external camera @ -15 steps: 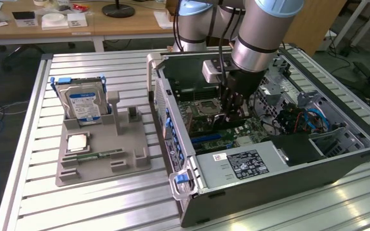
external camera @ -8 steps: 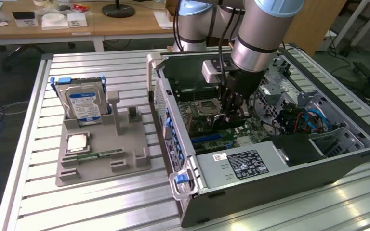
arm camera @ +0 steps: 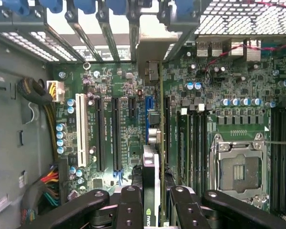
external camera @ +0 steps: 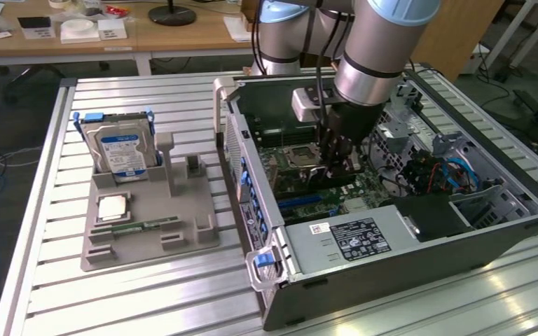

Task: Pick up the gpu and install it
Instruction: 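Insert the gpu into the slot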

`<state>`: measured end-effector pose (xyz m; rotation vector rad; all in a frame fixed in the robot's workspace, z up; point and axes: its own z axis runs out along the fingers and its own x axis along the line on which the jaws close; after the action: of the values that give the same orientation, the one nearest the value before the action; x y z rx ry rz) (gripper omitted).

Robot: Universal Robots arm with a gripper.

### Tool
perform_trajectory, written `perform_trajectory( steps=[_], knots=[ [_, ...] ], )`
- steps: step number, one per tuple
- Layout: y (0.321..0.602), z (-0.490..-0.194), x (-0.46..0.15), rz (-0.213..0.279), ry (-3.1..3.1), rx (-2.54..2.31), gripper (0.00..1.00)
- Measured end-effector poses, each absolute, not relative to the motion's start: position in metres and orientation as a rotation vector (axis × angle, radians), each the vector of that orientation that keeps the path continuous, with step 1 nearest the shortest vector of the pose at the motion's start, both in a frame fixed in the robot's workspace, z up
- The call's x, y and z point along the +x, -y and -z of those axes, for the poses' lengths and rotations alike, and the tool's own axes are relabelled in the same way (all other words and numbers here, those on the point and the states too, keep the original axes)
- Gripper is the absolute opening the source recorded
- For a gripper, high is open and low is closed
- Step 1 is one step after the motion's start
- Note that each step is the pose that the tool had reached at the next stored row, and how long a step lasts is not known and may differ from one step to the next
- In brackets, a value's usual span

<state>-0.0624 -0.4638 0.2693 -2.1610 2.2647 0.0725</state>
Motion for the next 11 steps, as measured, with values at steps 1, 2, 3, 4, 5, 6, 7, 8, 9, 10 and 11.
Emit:
perform_trajectory(
  steps=[1, 2, 3, 4, 5, 6, 7, 8, 9, 10, 11],
  knots=[
    [0.4638, -0.2693, -0.0625, -0.072, -2.265, -2.161, 0.27],
    [0.4638, -0.2694, -0.0625, -0.072, -2.265, -2.161, 0.27],
    [0.4638, -0.2694, -0.0625, -0.072, -2.265, -2.161, 0.27],
    [0.4641, -0.2694, -0.0626, -0.072, -2.265, -2.161, 0.27],
    [0.4649, -0.2694, -0.0626, -0.072, -2.265, -2.161, 0.27],
    [0.4653, -0.2694, -0.0626, -0.072, -2.265, -2.161, 0.27],
    [0.4653, -0.2694, -0.0626, -0.072, -2.265, -2.161, 0.27],
    [0.4653, -0.2694, -0.0628, -0.072, -2.265, -2.161, 0.27],
    [0.4653, -0.2693, -0.0637, -0.072, -2.265, -2.161, 0.27],
    [0.4653, -0.2693, -0.0653, -0.072, -2.265, -2.161, 0.27],
    [0.4653, -0.2693, -0.0664, -0.072, -2.265, -2.161, 0.27]
  ],
)
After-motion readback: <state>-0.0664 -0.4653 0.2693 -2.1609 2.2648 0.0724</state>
